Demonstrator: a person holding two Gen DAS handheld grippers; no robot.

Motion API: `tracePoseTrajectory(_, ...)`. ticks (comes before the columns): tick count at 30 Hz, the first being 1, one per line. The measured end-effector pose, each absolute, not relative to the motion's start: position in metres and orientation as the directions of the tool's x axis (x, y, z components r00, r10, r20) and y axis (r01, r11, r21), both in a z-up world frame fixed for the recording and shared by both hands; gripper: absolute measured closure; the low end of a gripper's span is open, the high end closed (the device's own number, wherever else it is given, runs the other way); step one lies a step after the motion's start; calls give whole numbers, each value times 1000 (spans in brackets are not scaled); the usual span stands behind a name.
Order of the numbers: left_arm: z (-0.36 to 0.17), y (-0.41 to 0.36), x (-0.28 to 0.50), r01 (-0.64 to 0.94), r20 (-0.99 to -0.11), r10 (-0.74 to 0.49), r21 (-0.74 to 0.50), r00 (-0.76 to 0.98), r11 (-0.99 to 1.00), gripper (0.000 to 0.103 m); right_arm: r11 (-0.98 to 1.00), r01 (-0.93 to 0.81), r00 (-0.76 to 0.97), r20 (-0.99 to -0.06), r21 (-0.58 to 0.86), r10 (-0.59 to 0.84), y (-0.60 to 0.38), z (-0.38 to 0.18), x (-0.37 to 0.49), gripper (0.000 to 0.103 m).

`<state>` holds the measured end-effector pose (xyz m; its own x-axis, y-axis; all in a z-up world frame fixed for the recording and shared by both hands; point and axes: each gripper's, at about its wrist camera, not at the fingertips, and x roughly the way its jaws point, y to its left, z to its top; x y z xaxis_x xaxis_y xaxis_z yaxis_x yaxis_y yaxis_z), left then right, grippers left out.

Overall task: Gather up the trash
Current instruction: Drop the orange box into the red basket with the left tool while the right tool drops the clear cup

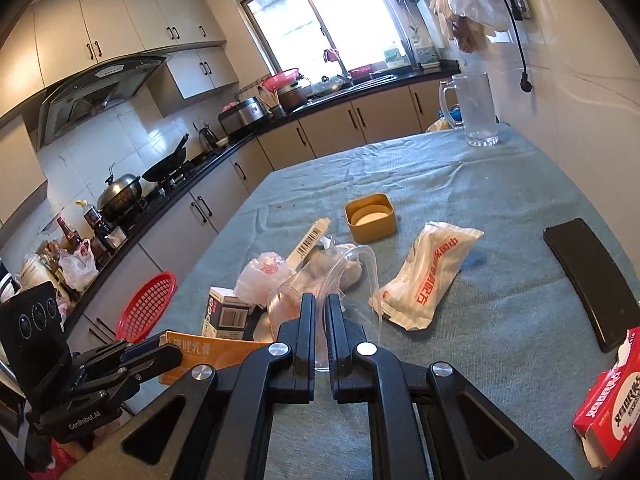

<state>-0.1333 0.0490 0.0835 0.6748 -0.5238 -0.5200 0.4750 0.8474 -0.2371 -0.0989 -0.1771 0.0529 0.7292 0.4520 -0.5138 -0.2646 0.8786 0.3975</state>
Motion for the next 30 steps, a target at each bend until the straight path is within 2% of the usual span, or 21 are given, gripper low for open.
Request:
tracePoseTrajectory(10, 90, 47, -129, 481, -511, -525, -228, 681, 847, 84, 873, -274, 739, -493, 403, 459, -174, 64, -101, 97)
tracePoseTrajectory(20, 125, 86, -138, 447, -430, -506, -238, 748, 862, 84, 854, -335, 744, -444, 398, 499, -151, 92, -102, 97)
tracePoseTrajectory(30, 148, 182, -151, 280, -385, -348, -221, 855, 934, 84, 786, -466, 661, -431, 406, 614, -71, 106, -85, 97)
